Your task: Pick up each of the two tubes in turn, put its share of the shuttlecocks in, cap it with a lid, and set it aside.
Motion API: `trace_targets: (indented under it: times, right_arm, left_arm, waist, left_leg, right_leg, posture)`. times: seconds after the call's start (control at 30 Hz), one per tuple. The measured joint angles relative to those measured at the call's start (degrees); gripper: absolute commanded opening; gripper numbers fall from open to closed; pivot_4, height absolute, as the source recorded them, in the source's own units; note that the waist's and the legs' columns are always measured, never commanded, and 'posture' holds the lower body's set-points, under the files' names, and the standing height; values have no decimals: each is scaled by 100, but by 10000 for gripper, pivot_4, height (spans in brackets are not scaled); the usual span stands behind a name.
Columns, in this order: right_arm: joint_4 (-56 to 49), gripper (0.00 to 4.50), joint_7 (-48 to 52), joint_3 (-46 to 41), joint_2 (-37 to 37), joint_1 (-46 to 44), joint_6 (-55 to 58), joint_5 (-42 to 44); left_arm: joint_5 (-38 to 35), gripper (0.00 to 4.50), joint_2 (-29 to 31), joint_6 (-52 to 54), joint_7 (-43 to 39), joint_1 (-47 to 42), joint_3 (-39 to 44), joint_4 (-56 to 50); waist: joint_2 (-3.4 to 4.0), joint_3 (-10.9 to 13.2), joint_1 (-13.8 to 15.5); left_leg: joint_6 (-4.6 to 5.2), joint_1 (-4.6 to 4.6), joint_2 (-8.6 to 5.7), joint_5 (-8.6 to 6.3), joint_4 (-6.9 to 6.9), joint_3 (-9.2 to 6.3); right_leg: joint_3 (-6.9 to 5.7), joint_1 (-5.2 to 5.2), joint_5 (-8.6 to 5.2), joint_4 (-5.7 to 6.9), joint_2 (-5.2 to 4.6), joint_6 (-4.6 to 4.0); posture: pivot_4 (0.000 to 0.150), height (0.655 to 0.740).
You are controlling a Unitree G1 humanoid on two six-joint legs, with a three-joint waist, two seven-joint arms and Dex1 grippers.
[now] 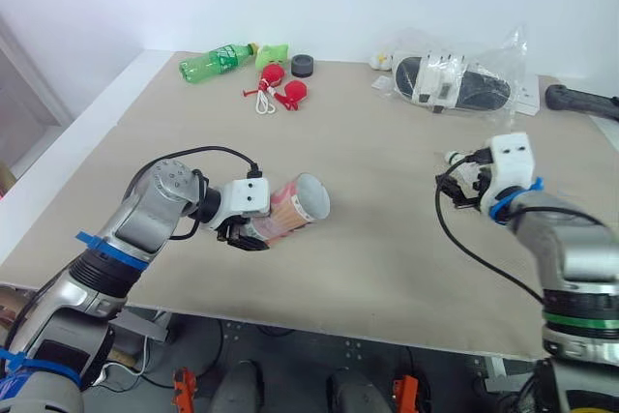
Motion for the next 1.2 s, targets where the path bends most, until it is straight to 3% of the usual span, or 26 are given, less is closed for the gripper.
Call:
trace_targets:
  times: [0.43,0.63,0.77,0.83,0.93,1.03,1.2]
  right_arm:
    - [3031,44829,-555,10,573,-1342,-1933,-600]
    - [4322,20208,-623,7,665,-1808,-2729,-662]
    - [4623,579,-596,7,665,-1843,-2955,-704]
    - [4656,579,-561,7,664,-1843,-3013,-712]
    - [4523,579,-359,7,659,-1809,-3072,-694]
    - [3607,579,309,53,534,-1553,-2911,-503]
    - [173,579,2810,650,-645,-806,-2261,509]
  left_arm:
    - [4,29734,59,118,15,78,40,-158]
    - [0,29734,52,117,11,78,41,-161]
    - [1,29734,54,118,14,79,43,-161]
    - [1,29734,57,118,14,79,42,-161]
    - [1,29734,57,117,12,79,43,-161]
    - [-1,29734,55,115,10,76,44,-160]
    - [-6,29734,53,108,-11,68,40,-144]
  waist:
    - [0,1,-57]
    - [1,1,-61]
    - [1,1,-64]
    - [1,1,-68]
    - [2,1,-69]
    - [8,4,-65]
    - [41,12,-50]
  left_leg:
    - [0,5,-1,0,-9,-4]
    - [0,4,-9,0,-10,-5]
    - [0,4,-9,0,-10,-7]
    - [0,4,-9,0,-10,-7]
    - [0,4,-9,0,-9,-7]
    - [0,1,-11,0,-9,-10]
    - [3,-1,-19,-4,-12,-18]
  right_leg:
    - [-3,3,-3,-1,0,-2]
    - [-3,5,-4,-1,-7,0]
    - [-4,5,-4,-1,-7,0]
    - [-4,5,-4,-1,-7,0]
    - [-3,5,-4,-1,-7,0]
    - [-5,5,-6,-1,-8,4]
    - [-11,6,-21,0,-14,18]
  posture:
    - [1500,7400]
    - [1500,7400]
    - [1500,7400]
    - [1500,7400]
    - [1500,7400]
    - [1500,7400]
    - [1500,7400]
